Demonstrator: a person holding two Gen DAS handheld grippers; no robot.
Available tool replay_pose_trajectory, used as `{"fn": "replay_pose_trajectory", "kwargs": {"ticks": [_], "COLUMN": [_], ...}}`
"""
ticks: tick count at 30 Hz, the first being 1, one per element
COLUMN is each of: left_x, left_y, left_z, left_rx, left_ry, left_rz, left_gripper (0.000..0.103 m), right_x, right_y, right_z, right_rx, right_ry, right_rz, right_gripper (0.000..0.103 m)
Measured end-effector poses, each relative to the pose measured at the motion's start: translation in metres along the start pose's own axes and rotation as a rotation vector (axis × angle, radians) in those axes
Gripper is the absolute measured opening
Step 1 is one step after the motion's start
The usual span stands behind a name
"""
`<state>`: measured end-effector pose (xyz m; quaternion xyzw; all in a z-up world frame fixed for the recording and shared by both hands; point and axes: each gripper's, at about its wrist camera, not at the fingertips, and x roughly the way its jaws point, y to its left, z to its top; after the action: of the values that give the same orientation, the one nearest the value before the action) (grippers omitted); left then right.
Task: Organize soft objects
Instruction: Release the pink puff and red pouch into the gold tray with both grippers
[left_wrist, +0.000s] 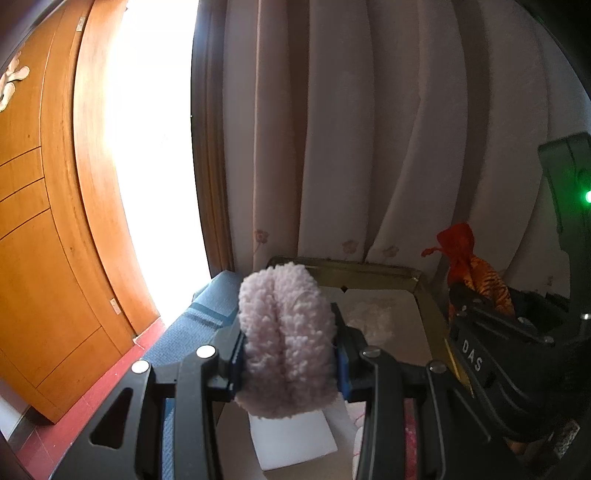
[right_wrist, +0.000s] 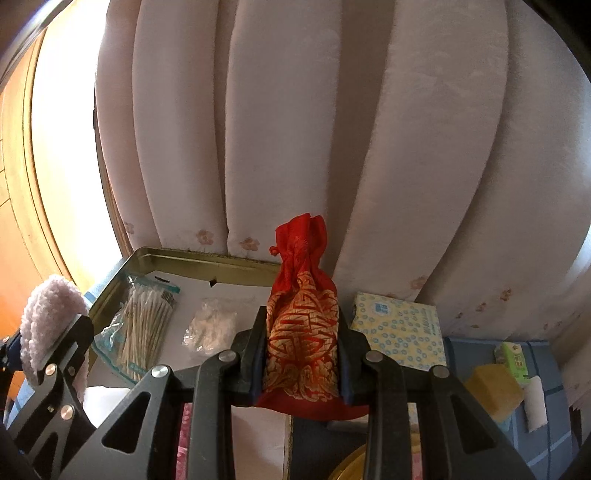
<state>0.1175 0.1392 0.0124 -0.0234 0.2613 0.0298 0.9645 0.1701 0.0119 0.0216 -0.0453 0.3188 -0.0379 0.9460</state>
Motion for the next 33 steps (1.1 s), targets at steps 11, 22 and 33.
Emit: {"fn": "replay_pose_trajectory", "kwargs": {"ticks": [11, 22, 33], "left_x": [0.035, 0.026, -0.024], "left_y": [-0.004, 0.010, 0.033], "left_z": [0.009, 0.007, -0.007], "left_rx": [-0.016, -0.093, -0.180], "left_ry": [0.074, -0.007, -0.284], "left_rz": [0.038, 0.032, 0.071], "left_gripper": [0.046, 0.103, 0.103], "right_x": [0.025, 0.009, -0.098], "right_y": [0.007, -0.024, -0.070], "right_z": [0.012, 0.011, -0.061], "right_rx": [-0.013, 0.174, 0.259], "right_ry": [0.090, 0.006, -0.482], "right_rz": [0.062, 0.332, 0.029], "right_gripper": [0.036, 0.068, 0.091]}}
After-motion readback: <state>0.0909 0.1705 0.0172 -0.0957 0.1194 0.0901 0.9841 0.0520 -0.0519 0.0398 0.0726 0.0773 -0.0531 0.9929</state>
